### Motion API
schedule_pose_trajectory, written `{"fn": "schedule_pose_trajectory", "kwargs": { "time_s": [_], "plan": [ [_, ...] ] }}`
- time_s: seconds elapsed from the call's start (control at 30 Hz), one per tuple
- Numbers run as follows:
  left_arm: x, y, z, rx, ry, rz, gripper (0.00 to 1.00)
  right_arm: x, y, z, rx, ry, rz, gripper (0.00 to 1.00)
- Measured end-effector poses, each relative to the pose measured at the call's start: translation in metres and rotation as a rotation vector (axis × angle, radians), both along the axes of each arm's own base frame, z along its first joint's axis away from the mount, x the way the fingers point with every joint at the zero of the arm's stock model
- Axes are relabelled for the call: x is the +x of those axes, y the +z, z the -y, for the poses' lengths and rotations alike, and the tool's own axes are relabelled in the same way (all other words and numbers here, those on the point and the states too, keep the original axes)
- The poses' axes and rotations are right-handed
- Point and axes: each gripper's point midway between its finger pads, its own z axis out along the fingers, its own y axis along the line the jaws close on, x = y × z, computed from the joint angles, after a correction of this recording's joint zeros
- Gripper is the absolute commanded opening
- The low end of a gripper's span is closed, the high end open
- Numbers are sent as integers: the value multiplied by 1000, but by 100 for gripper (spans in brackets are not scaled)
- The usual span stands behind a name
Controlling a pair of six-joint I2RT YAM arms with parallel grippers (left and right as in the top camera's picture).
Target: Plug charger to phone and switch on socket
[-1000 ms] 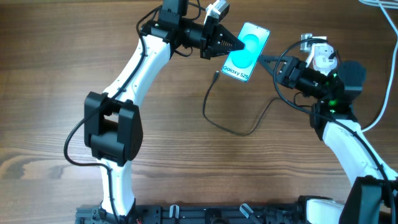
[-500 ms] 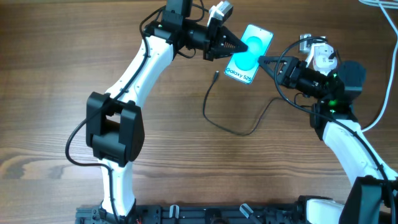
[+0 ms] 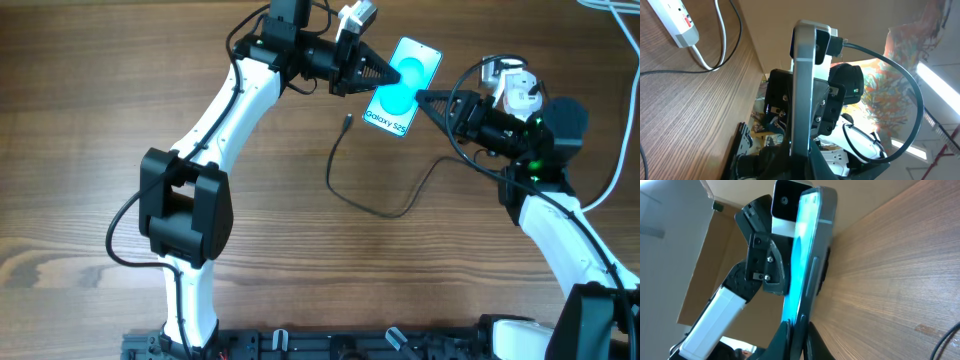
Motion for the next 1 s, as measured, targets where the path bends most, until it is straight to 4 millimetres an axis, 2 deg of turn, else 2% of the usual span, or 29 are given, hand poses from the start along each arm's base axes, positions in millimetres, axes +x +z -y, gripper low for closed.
{"fn": "schedule_pose_trajectory", "kwargs": {
  "time_s": [0.03, 0.2, 0.5, 0.83, 0.87, 0.93, 1.0],
  "plan": [
    [0, 0, 0, 1, 0, -3, 16, 0, 0, 0, 0, 0, 1, 4],
    [-3, 0, 1, 8, -6, -31, 17, 0, 1, 0, -10, 0, 22, 4],
    [-10, -1, 12, 14, -23, -24, 12, 1, 1, 3, -2, -8, 7, 4],
    [-12, -7, 23, 46, -7, -11, 18, 3, 0, 6, 2, -22, -3, 4],
    [-16, -8, 29, 51, -15, -9, 17, 3, 0, 6, 2, -22, -2, 4],
    [-18, -9, 32, 56, -16, -6, 5, 3, -1, 8, 2, -27, -5, 4],
    [-18, -8, 32, 51, -16, 8, 4, 4, -3, 9, 6, -33, -21, 4]
  ]
}}
